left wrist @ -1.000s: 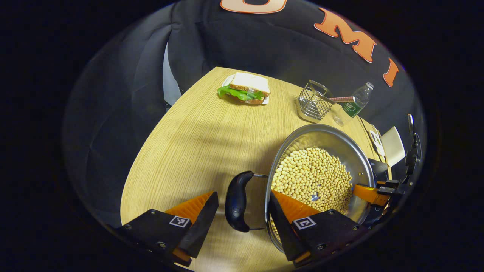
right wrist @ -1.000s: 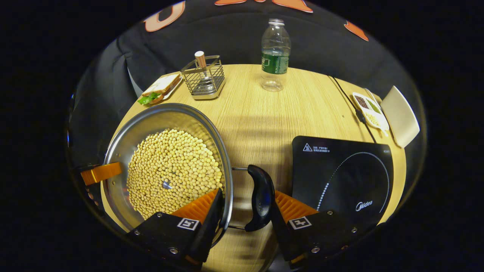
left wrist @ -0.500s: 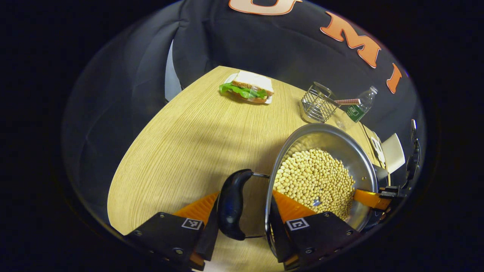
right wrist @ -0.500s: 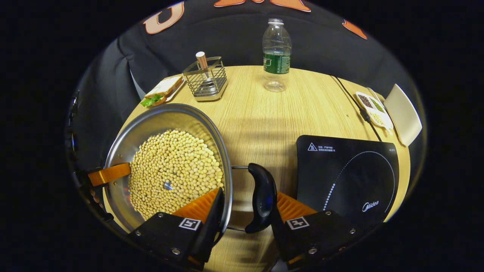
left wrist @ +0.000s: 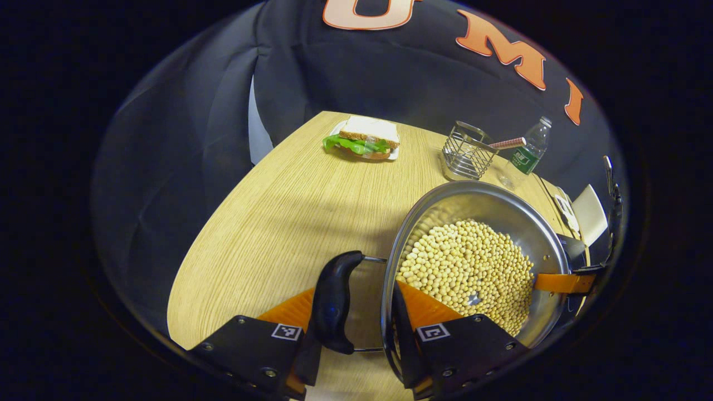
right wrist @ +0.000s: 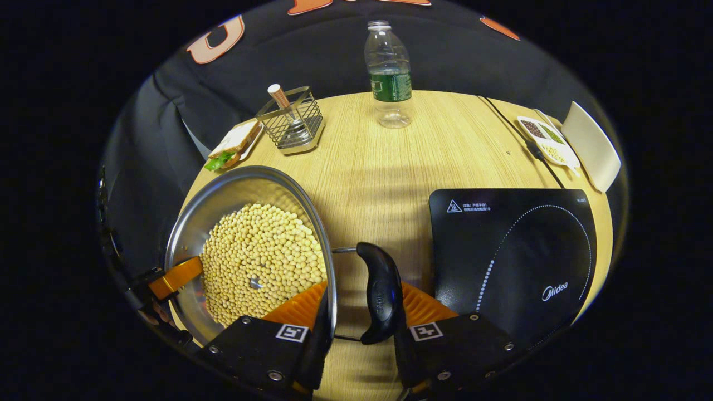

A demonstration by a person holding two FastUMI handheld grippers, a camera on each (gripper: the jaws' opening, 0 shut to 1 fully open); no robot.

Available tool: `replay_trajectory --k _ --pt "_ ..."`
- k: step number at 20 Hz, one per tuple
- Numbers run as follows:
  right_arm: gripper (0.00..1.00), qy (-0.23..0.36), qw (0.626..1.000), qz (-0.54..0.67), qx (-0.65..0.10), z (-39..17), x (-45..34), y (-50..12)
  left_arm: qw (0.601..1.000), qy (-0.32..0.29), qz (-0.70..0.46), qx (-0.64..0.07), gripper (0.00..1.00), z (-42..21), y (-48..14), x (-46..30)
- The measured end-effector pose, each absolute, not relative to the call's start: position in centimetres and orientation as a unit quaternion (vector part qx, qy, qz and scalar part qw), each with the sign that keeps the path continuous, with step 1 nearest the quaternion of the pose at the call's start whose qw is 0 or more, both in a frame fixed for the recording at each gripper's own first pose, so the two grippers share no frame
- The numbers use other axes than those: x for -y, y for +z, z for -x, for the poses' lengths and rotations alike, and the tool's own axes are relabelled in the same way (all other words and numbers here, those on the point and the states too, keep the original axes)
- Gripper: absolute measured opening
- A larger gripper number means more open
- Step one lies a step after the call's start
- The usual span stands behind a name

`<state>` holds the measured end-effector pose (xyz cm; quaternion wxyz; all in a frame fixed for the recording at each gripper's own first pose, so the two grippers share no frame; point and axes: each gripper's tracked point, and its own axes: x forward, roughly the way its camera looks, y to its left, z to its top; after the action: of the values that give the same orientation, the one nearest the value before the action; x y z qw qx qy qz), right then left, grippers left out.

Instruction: First push the handle of the pot to place it horizontally, then grasp the pot with both hands and set it on the induction cooktop.

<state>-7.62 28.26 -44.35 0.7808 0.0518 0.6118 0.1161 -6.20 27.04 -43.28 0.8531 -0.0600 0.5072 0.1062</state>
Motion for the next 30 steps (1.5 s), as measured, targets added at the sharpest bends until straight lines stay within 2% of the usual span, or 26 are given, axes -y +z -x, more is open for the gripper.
replay_trajectory --k 1,3,4,7,8,9,10,11,12,16,17,18,19,20,26,27,28,29,30 --pt "0.51 0.114 0.781 -0.058 -0.611 7.3 -28.3 -44.3 0.854 0.105 0.054 -0.506 0.59 6.0 -43.3 -26.9" --pt "0.5 0.11 0.784 -0.069 -0.607 7.1 -28.5 -44.0 0.858 0.102 0.044 -0.501 0.59 5.6 -43.3 -26.8" --pt "0.5 0.112 0.787 -0.071 -0.603 7.1 -28.3 -43.9 0.861 0.102 0.04 -0.496 0.55 5.2 -42.9 -26.9" --pt "0.49 0.109 0.803 -0.084 -0.579 6.5 -27.5 -43.1 0.873 0.097 0.029 -0.477 0.63 5.1 -42.0 -27.6" --pt "0.47 0.11 0.808 -0.087 -0.572 6.6 -27.2 -42.9 0.878 0.094 0.024 -0.47 0.59 5.1 -42.0 -27.5" --pt "0.47 0.109 0.811 -0.091 -0.567 6.6 -26.8 -42.7 0.882 0.091 0.017 -0.462 0.59 5.1 -42.3 -27.4" --pt "0.43 0.108 0.815 -0.094 -0.562 6.9 -26.8 -42.9 0.886 0.086 0.009 -0.456 0.59 5.0 -42.2 -27.5" --pt "0.43 0.105 0.818 -0.099 -0.556 7.2 -26.5 -43.0 0.889 0.082 0.003 -0.45 0.59 4.8 -41.9 -27.6" --pt "0.47 0.103 0.822 -0.102 -0.551 7.0 -26.2 -42.5 0.892 0.078 -0.001 -0.445 0.59 4.6 -41.9 -27.6" --pt "0.47 0.093 0.834 -0.11 -0.533 7.5 -26.6 -42.8 0.9 0.065 -0.005 -0.43 0.58 4.3 -42.3 -27.7" --pt "0.47 0.09 0.837 -0.111 -0.528 7.5 -26.7 -42.7 0.902 0.062 -0.005 -0.428 0.63 4.2 -42.3 -27.6" --pt "0.43 0.088 0.84 -0.111 -0.523 7.5 -26.8 -42.7 0.902 0.059 -0.005 -0.427 0.58 4.0 -42.5 -27.7" --pt "0.43 0.086 0.843 -0.113 -0.519 7.5 -26.8 -42.7 0.903 0.055 -0.006 -0.426 0.53 4.0 -42.6 -27.7" --pt "0.47 0.083 0.846 -0.116 -0.514 7.6 -26.7 -42.6 0.904 0.051 -0.008 -0.424 0.58 4.0 -42.7 -27.7" --pt "0.47 0.052 0.847 -0.139 -0.511 8.7 -26.7 -42.7 0.908 0.018 -0.022 -0.418 0.58 3.1 -42.5 -27.9" --pt "0.43 0.046 0.847 -0.142 -0.51 8.9 -26.5 -42.5 0.908 0.012 -0.023 -0.418 0.63 2.9 -42.4 -28.0" --pt "0.47 0.041 0.848 -0.144 -0.508 9.2 -26.4 -42.2 0.908 0.007 -0.023 -0.418 0.63 2.8 -42.2 -28.1" --pt "0.47 0.036 0.85 -0.145 -0.505 9.4 -26.2 -41.8 0.908 0.002 -0.024 -0.418 0.53 2.7 -42.1 -28.2" --pt "0.47 0.033 0.852 -0.147 -0.502 9.6 -26.1 -41.6 0.909 -0.002 -0.025 -0.416 0.58 2.4 -42.1 -28.4"
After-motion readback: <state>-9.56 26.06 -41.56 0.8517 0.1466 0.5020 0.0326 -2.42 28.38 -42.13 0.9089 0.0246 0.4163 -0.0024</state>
